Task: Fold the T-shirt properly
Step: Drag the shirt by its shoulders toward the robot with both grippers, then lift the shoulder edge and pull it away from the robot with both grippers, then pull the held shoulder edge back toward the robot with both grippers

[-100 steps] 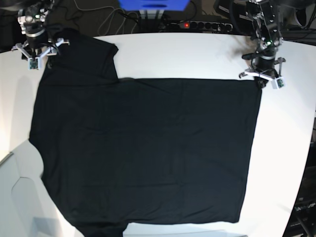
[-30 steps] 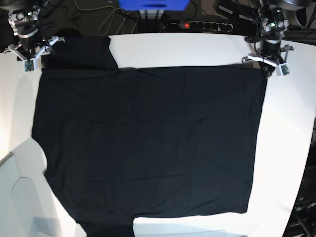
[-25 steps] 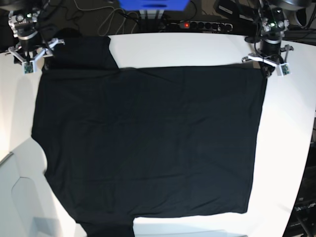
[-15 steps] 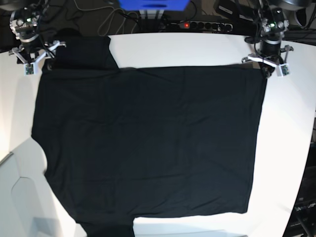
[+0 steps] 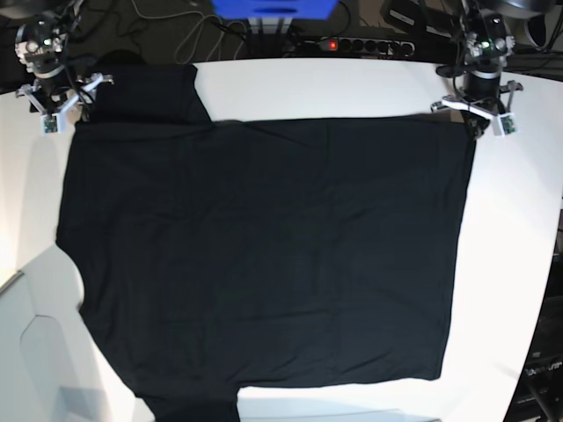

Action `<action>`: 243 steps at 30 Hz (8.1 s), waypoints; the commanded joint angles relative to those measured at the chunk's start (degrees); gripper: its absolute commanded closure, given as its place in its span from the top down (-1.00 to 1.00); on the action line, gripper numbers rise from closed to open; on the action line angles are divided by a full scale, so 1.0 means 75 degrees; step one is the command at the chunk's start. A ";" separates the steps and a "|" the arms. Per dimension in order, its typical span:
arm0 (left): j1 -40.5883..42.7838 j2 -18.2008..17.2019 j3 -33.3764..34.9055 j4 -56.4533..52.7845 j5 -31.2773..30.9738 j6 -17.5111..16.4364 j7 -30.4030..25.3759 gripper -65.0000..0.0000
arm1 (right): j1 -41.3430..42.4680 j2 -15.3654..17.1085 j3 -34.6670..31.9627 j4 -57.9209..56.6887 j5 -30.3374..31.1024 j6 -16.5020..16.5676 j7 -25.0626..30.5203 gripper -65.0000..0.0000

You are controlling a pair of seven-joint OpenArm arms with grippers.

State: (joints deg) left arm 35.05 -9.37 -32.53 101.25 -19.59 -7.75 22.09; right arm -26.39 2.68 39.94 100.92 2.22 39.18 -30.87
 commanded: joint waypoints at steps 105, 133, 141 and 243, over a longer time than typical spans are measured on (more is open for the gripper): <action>-0.0846 -0.0070 -0.0052 0.0114 -0.0031 0.0078 -0.0184 -1.00 | 0.1872 0.0024 0.0025 0.0920 0.0050 0.0110 -0.0461 -1.00; -0.4702 -0.0152 0.0018 -0.1691 -0.0019 0.0078 -0.0173 -1.00 | 0.6268 0.1126 -0.2050 -0.3347 0.0015 0.0110 -0.0531 -1.00; -0.5406 -0.0187 0.0018 -0.2629 -0.0019 0.0043 -0.0173 -1.00 | 0.6783 0.1442 -0.2132 -0.4554 0.0015 0.0110 0.0067 -1.00; -0.5370 -0.0398 0.0370 -0.5055 -0.0945 0.0019 -0.0184 -0.14 | 0.4814 0.1642 -0.1499 -0.2374 0.0085 0.0110 0.0524 0.22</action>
State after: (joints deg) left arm -5.06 -11.75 -29.78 63.00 -26.61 -7.75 19.35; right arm 8.80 13.96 28.40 82.21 2.17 39.18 -28.36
